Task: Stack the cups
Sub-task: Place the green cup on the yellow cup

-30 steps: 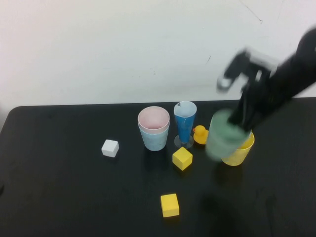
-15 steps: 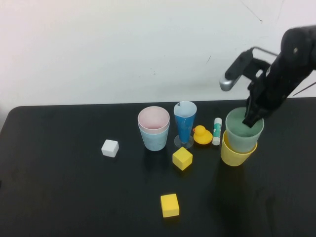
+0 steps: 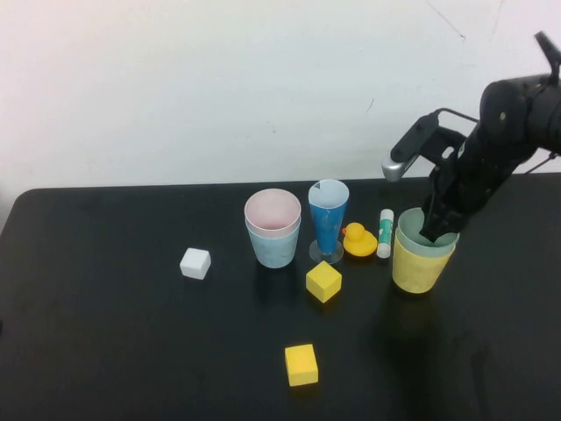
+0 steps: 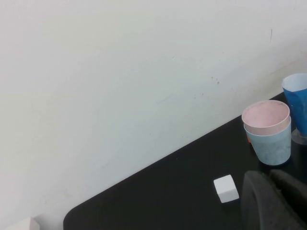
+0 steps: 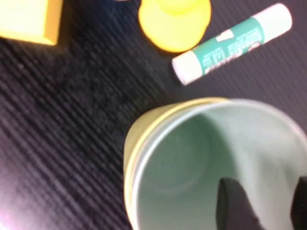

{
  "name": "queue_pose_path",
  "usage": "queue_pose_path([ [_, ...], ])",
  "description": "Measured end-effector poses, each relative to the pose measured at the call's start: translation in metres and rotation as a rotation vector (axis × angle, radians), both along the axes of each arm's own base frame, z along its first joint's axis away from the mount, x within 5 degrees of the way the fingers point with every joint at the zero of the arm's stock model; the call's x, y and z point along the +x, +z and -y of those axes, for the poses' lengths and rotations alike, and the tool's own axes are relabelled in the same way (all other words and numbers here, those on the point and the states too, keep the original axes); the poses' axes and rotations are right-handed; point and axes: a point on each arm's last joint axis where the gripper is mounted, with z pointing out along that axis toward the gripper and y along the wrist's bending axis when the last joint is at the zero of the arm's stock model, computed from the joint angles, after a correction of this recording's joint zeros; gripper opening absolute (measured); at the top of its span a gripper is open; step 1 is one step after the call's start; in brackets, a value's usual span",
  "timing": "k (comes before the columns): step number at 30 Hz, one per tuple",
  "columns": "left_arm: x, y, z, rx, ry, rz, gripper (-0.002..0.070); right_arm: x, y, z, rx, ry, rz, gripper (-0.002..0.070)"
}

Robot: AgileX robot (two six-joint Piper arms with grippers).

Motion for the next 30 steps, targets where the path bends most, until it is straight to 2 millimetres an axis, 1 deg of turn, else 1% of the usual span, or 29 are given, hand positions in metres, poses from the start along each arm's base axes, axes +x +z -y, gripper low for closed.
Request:
queue_pose_path([
  [6, 0.000, 0.000, 0.000, 0.000, 0.000, 0.000, 0.0001, 0.007, -0.020, -0.002, 0.002, -0.006, 0.011, 0.0258],
  [10, 0.000, 0.000, 0.000, 0.000, 0.000, 0.000, 0.0001, 0.008, -0.030, -0.002, -0.002, -0.006, -0.002, 0.0206],
  [13, 0.000, 0.000, 0.000, 0.000, 0.000, 0.000, 0.0001, 0.008, -0.031, -0.002, -0.003, -0.006, -0.005, 0.0183],
  [16, 0.000, 0.000, 0.000, 0.000, 0.000, 0.000, 0.0001, 0.008, -0.025, -0.002, -0.009, -0.003, -0.030, 0.0175],
  [19, 0.000, 0.000, 0.000, 0.000, 0.000, 0.000, 0.0001, 0.009, -0.014, -0.003, -0.014, 0.001, -0.066, 0.0179],
  [22, 0.000, 0.000, 0.000, -0.001, 0.000, 0.003, 0.0001, 0.010, -0.002, -0.005, 0.001, -0.002, -0.097, 0.0199],
  [30, 0.000, 0.000, 0.000, -0.001, 0.000, 0.003, 0.0001, 0.016, 0.034, -0.012, 0.054, 0.000, -0.101, 0.0334],
])
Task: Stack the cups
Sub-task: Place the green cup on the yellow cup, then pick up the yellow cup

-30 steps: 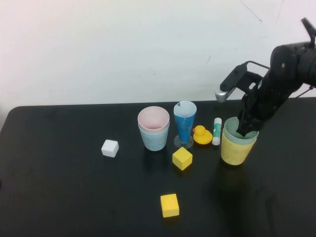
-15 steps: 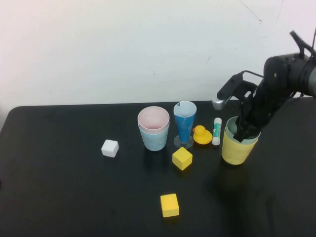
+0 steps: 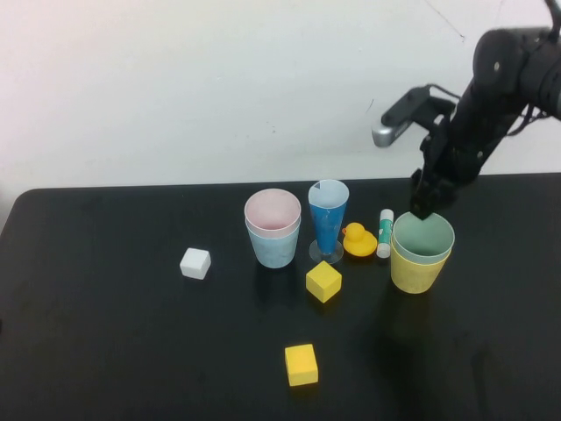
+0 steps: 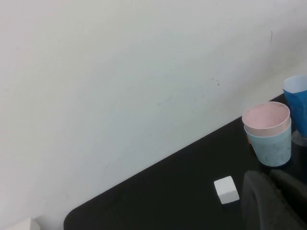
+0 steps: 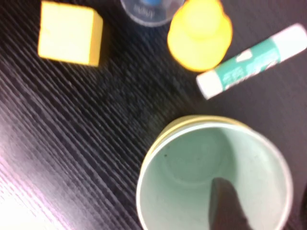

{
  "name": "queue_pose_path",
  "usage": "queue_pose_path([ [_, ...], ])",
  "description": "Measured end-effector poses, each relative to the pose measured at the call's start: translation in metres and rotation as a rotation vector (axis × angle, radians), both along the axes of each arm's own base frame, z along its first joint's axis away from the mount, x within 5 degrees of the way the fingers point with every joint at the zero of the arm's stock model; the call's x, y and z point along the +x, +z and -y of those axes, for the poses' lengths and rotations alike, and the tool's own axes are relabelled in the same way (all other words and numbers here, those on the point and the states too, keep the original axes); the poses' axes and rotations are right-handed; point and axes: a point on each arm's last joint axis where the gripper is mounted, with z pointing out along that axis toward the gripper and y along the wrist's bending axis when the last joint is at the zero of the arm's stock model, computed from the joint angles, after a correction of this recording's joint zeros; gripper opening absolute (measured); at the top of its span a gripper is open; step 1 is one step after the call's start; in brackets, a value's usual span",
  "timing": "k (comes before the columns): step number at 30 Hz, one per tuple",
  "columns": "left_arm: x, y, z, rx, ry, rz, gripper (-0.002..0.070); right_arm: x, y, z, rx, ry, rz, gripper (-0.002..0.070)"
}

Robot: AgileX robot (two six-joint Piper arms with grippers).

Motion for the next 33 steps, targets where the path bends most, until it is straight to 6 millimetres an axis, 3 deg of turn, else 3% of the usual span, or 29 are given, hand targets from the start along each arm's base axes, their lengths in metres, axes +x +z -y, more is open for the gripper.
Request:
queue_pose_path([
  [4, 0.000, 0.000, 0.000, 0.000, 0.000, 0.000, 0.0001, 0.003, 0.008, 0.000, -0.002, 0.002, 0.032, 0.0359],
  [7, 0.000, 0.000, 0.000, 0.000, 0.000, 0.000, 0.0001, 0.006, 0.001, 0.000, -0.016, 0.001, 0.032, 0.0363],
  [15, 0.000, 0.000, 0.000, 0.000, 0.000, 0.000, 0.0001, 0.015, -0.049, 0.000, -0.069, 0.008, -0.047, 0.0362],
  [19, 0.000, 0.000, 0.000, 0.000, 0.000, 0.000, 0.0001, 0.015, -0.056, 0.001, -0.077, 0.010, -0.067, 0.0266],
  [23, 0.002, -0.006, 0.000, -0.002, 0.000, 0.008, 0.0001, 0.013, -0.057, 0.001, -0.087, 0.019, -0.090, 0.0074],
  [25, 0.003, -0.009, 0.001, -0.005, -0.001, 0.017, 0.0001, 0.011, -0.057, 0.002, -0.093, 0.035, -0.104, 0.0038],
  [29, 0.003, -0.011, 0.001, -0.010, -0.001, 0.035, 0.0001, 0.008, -0.034, 0.004, -0.110, 0.058, -0.107, 0.0032],
  [31, 0.003, -0.011, 0.001, -0.012, -0.001, 0.042, 0.0001, 0.011, -0.008, 0.004, -0.111, 0.060, -0.049, 0.0032],
  [33, 0.004, -0.010, 0.001, -0.013, -0.001, 0.047, 0.0001, 0.013, 0.032, 0.003, -0.071, 0.042, 0.051, 0.0032],
])
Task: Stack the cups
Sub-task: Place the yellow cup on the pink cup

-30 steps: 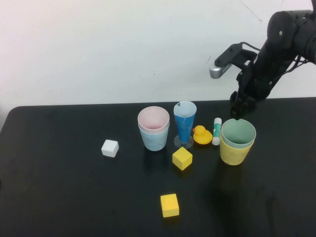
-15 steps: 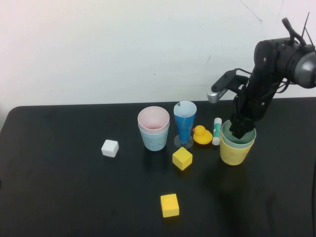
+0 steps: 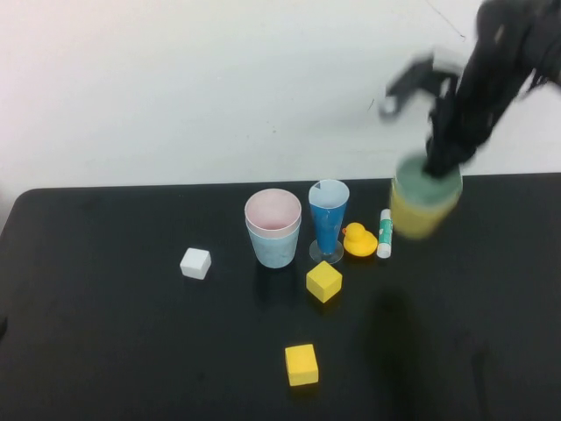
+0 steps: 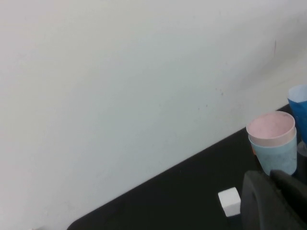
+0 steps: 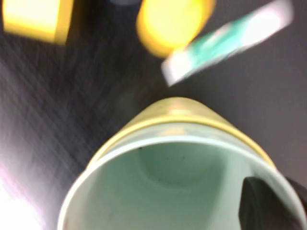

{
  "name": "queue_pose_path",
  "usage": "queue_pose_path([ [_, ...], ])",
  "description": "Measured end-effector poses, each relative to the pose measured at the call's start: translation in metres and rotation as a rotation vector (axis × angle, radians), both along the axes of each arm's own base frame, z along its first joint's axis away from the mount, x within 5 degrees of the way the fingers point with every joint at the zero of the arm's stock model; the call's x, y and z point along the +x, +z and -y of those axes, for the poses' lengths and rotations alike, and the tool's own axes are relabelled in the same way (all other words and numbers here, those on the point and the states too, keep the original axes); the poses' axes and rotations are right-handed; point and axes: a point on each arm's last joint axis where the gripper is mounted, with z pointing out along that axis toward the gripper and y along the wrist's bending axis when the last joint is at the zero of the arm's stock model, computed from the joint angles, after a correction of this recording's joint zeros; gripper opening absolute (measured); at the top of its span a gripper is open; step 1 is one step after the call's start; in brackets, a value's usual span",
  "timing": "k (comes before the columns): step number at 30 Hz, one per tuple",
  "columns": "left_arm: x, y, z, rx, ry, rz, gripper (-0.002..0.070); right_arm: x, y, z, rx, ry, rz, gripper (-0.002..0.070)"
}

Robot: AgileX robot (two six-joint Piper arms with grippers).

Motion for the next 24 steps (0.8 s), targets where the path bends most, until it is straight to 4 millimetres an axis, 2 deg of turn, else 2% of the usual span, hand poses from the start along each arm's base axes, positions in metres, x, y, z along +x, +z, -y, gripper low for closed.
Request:
queue_pose_path([
  [3, 0.000, 0.001, 0.000, -0.004, 0.000, 0.006, 0.0001, -0.008, 0.063, -0.011, 0.133, 0.010, 0.142, 0.0032],
  [5, 0.000, 0.001, 0.000, -0.010, 0.000, 0.006, 0.0001, -0.018, 0.093, -0.028, 0.216, 0.047, 0.219, 0.0032],
  [6, 0.000, 0.001, 0.000, -0.014, 0.001, 0.005, 0.0001, -0.022, 0.103, -0.040, 0.251, 0.074, 0.257, 0.0032],
  [8, 0.000, 0.001, 0.000, -0.018, 0.001, 0.004, 0.0001, -0.029, 0.109, -0.065, 0.291, 0.127, 0.306, 0.0032],
  [10, 0.000, 0.001, 0.000, -0.022, 0.001, 0.002, 0.0001, -0.033, 0.100, -0.093, 0.307, 0.181, 0.323, 0.0032],
  [14, 0.000, 0.001, 0.000, -0.025, 0.001, 0.002, 0.0001, -0.030, 0.055, -0.136, 0.280, 0.242, 0.310, 0.0032],
  [16, 0.000, 0.001, 0.000, -0.025, 0.001, 0.002, 0.0001, -0.025, 0.031, -0.144, 0.245, 0.254, 0.284, 0.0032],
  [18, 0.000, 0.001, 0.000, -0.025, 0.001, 0.002, 0.0001, -0.021, 0.016, -0.147, 0.225, 0.253, 0.270, 0.0032],
  [21, 0.000, 0.001, 0.000, -0.025, 0.001, 0.002, 0.0001, -0.016, 0.006, -0.146, 0.199, 0.251, 0.281, 0.0032],
  [24, 0.000, 0.001, 0.000, -0.025, 0.001, 0.002, 0.0001, -0.015, 0.006, -0.145, 0.185, 0.250, 0.291, 0.0032],
])
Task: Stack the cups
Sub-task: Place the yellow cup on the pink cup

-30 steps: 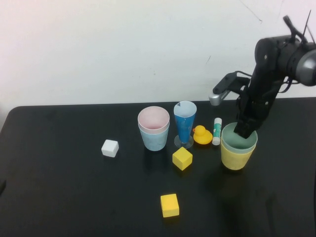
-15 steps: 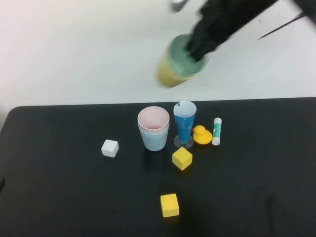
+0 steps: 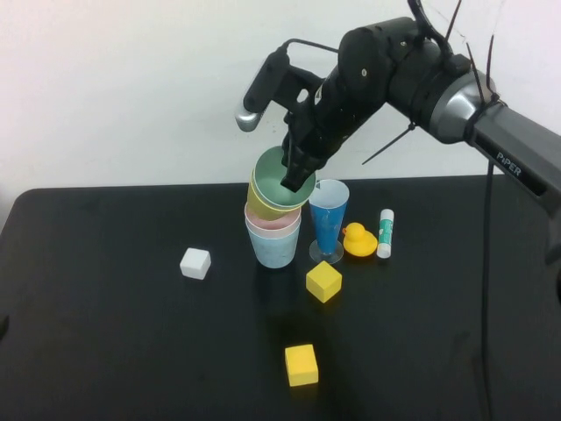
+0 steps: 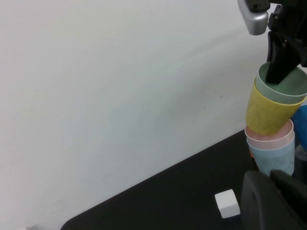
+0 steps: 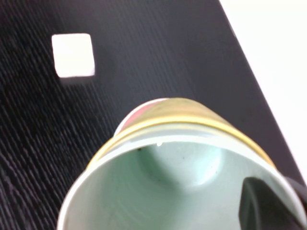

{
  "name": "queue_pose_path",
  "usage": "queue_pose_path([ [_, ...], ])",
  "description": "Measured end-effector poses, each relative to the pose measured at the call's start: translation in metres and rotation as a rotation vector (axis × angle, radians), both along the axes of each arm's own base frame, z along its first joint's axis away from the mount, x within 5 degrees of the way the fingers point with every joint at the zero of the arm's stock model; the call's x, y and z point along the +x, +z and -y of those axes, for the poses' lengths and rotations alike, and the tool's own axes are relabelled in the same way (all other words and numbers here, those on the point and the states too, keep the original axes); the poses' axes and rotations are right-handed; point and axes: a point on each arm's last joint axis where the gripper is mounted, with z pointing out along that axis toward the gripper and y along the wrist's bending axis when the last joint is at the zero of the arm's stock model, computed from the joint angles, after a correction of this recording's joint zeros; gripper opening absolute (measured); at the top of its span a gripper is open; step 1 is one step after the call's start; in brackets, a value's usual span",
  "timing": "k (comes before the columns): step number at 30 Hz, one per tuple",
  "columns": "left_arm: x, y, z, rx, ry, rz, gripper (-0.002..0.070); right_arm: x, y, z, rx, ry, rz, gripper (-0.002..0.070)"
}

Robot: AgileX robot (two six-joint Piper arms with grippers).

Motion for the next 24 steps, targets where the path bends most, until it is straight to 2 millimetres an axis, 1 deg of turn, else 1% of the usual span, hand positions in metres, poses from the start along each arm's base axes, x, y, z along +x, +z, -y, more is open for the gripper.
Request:
queue_pose_path([
  [4, 0.000, 0.000, 0.000, -0.002, 0.000, -0.001, 0.0001, 0.001, -0.001, 0.001, -0.016, -0.002, 0.010, 0.0032],
  [11, 0.000, 0.000, 0.000, -0.003, 0.000, -0.001, 0.0001, 0.005, -0.016, -0.001, -0.026, -0.004, -0.003, 0.0032],
  [14, 0.000, 0.000, 0.000, -0.003, 0.000, -0.001, 0.0001, 0.005, -0.018, -0.001, -0.029, -0.004, -0.006, 0.0047],
  [17, 0.000, 0.000, 0.000, -0.003, 0.000, -0.001, 0.0001, 0.006, -0.018, -0.002, -0.023, -0.006, 0.000, 0.0087],
  [21, 0.000, 0.000, 0.000, -0.003, 0.000, -0.001, 0.0001, 0.007, -0.017, -0.002, -0.017, -0.009, 0.008, 0.0173],
  [24, 0.000, 0.000, 0.000, -0.003, 0.000, -0.001, 0.0001, 0.006, -0.016, -0.002, -0.014, -0.014, 0.007, 0.0200],
])
